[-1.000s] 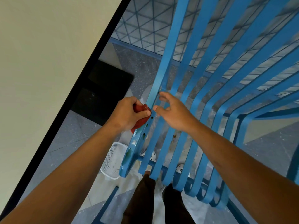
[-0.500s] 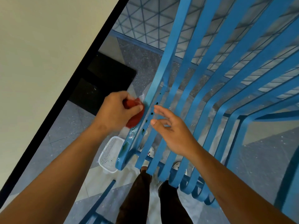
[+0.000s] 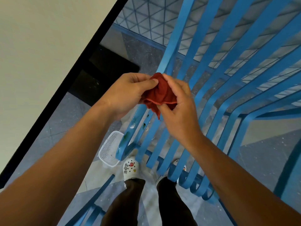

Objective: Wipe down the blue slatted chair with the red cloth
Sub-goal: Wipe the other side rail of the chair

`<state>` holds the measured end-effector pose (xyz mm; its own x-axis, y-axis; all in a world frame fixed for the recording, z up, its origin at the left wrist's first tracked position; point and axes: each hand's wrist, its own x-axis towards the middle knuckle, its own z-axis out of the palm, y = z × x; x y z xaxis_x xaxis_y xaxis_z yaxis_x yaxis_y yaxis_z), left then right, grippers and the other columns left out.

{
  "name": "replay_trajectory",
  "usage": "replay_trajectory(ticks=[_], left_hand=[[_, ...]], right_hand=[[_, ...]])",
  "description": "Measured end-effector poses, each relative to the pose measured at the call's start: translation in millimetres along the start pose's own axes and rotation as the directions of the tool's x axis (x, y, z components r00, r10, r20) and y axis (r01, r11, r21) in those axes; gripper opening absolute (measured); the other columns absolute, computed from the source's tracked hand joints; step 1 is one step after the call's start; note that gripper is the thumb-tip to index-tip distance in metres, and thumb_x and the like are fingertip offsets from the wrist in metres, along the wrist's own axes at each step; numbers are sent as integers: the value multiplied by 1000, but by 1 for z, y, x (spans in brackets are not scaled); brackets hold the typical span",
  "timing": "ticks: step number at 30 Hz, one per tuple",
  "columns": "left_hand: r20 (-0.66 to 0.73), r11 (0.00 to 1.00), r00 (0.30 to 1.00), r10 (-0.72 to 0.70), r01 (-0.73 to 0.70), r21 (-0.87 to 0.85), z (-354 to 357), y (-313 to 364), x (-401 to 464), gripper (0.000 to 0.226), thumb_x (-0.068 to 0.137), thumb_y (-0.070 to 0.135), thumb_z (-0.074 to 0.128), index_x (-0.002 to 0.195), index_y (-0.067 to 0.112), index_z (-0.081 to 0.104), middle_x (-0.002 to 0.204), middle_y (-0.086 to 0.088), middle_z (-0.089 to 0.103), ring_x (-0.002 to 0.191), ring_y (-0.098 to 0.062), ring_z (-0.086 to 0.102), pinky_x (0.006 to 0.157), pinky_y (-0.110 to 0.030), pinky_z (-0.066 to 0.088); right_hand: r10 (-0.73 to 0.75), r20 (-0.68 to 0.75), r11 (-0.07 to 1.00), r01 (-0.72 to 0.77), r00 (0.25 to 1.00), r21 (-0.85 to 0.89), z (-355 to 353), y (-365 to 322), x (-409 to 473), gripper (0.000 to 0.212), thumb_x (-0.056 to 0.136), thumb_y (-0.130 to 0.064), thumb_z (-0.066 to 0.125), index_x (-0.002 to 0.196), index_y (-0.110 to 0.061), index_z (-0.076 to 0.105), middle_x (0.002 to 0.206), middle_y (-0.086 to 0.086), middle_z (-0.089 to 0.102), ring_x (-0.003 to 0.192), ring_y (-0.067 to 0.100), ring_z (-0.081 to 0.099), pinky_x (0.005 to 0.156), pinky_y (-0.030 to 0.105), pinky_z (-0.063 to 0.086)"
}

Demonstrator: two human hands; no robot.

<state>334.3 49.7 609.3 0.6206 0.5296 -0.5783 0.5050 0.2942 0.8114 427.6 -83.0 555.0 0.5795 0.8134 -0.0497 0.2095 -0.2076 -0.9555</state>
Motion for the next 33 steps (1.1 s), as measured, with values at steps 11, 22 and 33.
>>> replay_trajectory(ticks=[11,22,33], left_hand=[[-93,983,995,-27,43,179,-70,-91,32,23,103,25,53,119,17,67,109,0,73,94,-14,70,94,-39,57],[322,929,916,-238,311,-199,-82,-131,47,70,100,60,23,126,8,63,114,-9,69,89,-22,67,83,-37,56],[354,926,902,-249,329,-185,-79,-146,49,92,90,77,17,124,8,67,120,-10,72,100,-19,70,77,-32,57]], right_hand=[[-116,85,807,144,990,-572,17,38,73,58,92,-8,55,146,-26,49,137,9,46,110,27,59,86,32,52],[-150,138,747,204,979,-633,68,52,31,46,94,-37,48,123,-11,72,121,12,62,105,35,62,88,40,54],[-171,171,774,240,970,-586,98,58,-52,37,94,-22,55,125,-7,69,121,13,62,106,31,61,85,39,57]])
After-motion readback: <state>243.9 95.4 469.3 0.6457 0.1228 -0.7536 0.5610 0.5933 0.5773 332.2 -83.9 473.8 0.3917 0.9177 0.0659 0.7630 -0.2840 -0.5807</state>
